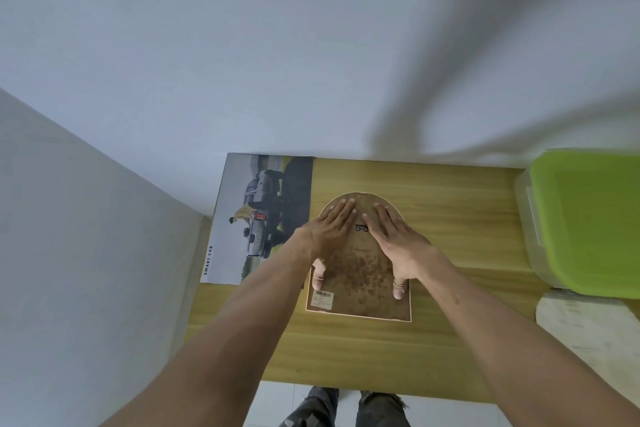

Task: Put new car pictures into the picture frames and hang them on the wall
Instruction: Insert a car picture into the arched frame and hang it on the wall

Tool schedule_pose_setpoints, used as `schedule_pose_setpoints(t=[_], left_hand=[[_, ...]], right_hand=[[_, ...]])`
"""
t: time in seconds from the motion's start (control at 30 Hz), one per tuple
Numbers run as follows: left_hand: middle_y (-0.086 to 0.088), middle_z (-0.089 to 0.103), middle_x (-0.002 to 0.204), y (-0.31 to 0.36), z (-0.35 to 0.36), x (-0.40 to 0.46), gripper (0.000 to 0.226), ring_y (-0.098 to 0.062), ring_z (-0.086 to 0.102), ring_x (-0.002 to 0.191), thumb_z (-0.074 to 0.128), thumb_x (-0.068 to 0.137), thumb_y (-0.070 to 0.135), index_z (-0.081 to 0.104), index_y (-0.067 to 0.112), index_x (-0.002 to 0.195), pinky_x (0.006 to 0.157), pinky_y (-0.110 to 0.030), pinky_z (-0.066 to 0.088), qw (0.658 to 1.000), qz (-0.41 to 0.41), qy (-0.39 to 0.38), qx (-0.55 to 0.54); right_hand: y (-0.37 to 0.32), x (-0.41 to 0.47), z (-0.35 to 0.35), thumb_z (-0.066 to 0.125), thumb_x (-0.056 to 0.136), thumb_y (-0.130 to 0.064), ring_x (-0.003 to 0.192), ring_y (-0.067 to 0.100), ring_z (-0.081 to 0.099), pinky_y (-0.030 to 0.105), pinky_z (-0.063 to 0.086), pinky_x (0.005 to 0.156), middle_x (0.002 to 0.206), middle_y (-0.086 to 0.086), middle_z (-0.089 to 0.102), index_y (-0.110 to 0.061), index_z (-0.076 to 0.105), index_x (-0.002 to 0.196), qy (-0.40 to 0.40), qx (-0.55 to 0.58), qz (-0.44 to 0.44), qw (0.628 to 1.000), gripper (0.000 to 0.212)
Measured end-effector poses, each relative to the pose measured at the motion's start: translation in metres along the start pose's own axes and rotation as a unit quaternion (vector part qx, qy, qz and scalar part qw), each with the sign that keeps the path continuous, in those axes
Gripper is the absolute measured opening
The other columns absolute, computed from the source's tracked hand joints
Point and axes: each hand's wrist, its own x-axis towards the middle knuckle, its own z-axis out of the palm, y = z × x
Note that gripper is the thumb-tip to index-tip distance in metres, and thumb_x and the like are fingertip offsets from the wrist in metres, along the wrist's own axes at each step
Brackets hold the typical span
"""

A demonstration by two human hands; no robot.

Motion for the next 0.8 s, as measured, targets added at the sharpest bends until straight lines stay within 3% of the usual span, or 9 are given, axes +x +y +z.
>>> schedule_pose_setpoints(t=[0.2,0.33,0.47,0.53,0.6,0.67,0.73,0.8], left_hand=[[-0.021,-0.030,0.155,-0.002,-0.006,-0.002,0.138,-0.031,-0.026,0.145,0.083,0.069,0.039,-0.022,-0.002,0.148,0.122,-0.042,-0.004,1.000,0.008,-0.010,-0.005],[-0.020,-0.030,0.156,0.000,-0.009,-0.008,0.119,-0.030,-0.026,0.145,0.072,0.083,0.029,-0.022,-0.002,0.148,0.122,-0.040,-0.008,1.000,0.006,0.003,-0.020],[-0.018,-0.035,0.154,0.007,-0.005,-0.017,0.131,-0.031,-0.031,0.143,0.081,0.075,0.030,-0.025,0.002,0.148,0.121,-0.043,-0.011,0.998,-0.019,0.015,-0.050],[-0.014,-0.041,0.150,0.014,0.005,-0.026,0.138,-0.033,-0.037,0.137,0.085,0.070,0.028,-0.027,0.008,0.148,0.117,-0.047,-0.017,0.994,-0.043,0.017,-0.099],[-0.010,-0.043,0.149,0.025,0.022,-0.037,0.133,-0.035,-0.039,0.137,0.083,0.072,0.024,-0.025,0.017,0.150,0.115,-0.048,-0.018,0.973,-0.082,0.032,-0.213],[-0.008,-0.030,0.158,0.038,0.035,-0.048,0.114,-0.037,-0.026,0.144,0.074,0.079,0.026,-0.013,0.023,0.154,0.120,-0.053,-0.005,0.924,-0.133,0.077,-0.351],[-0.013,0.003,0.158,0.049,0.038,-0.056,0.092,-0.043,0.003,0.143,0.066,0.080,0.033,0.008,0.020,0.151,0.117,-0.057,0.020,0.874,-0.189,0.132,-0.428],[-0.013,0.039,0.137,0.055,0.034,-0.061,0.079,-0.043,0.034,0.130,0.056,0.073,0.038,0.028,0.018,0.144,0.107,-0.053,0.036,0.842,-0.220,0.154,-0.468]], right_hand=[[0.002,0.001,0.002,0.097,0.046,-0.041,0.144,0.028,-0.035,0.037,0.000,0.122,0.152,0.010,-0.043,-0.019,-0.036,0.147,0.004,-0.005,-0.004,1.000,0.168],[0.001,-0.001,0.003,0.096,0.051,-0.039,0.144,0.027,-0.033,0.037,-0.001,0.122,0.151,0.008,-0.044,-0.019,-0.037,0.146,0.004,0.001,-0.002,1.000,0.165],[0.000,-0.009,0.008,0.096,0.052,-0.039,0.147,0.025,-0.027,0.041,0.000,0.124,0.156,0.005,-0.039,-0.021,-0.030,0.151,0.029,0.014,0.003,0.999,0.161],[0.000,-0.018,0.016,0.094,0.057,-0.034,0.149,0.023,-0.022,0.043,0.002,0.125,0.159,0.001,-0.032,-0.022,-0.019,0.155,0.049,0.052,0.001,0.997,0.150],[-0.001,-0.028,0.032,0.085,0.070,-0.025,0.151,0.021,-0.017,0.043,0.010,0.124,0.163,-0.004,-0.022,-0.025,0.001,0.159,0.078,0.173,0.014,0.982,0.122],[-0.007,-0.040,0.047,0.069,0.081,-0.018,0.152,0.022,-0.002,0.044,0.028,0.120,0.165,-0.004,-0.005,-0.030,0.022,0.155,0.142,0.339,0.084,0.926,0.089],[-0.015,-0.047,0.055,0.061,0.085,-0.016,0.146,0.025,0.026,0.042,0.040,0.112,0.159,0.002,0.020,-0.026,0.033,0.151,0.200,0.412,0.168,0.873,0.072],[-0.024,-0.049,0.058,0.057,0.087,-0.018,0.134,0.025,0.044,0.039,0.043,0.108,0.149,0.007,0.039,-0.019,0.040,0.148,0.212,0.442,0.208,0.847,0.063]])
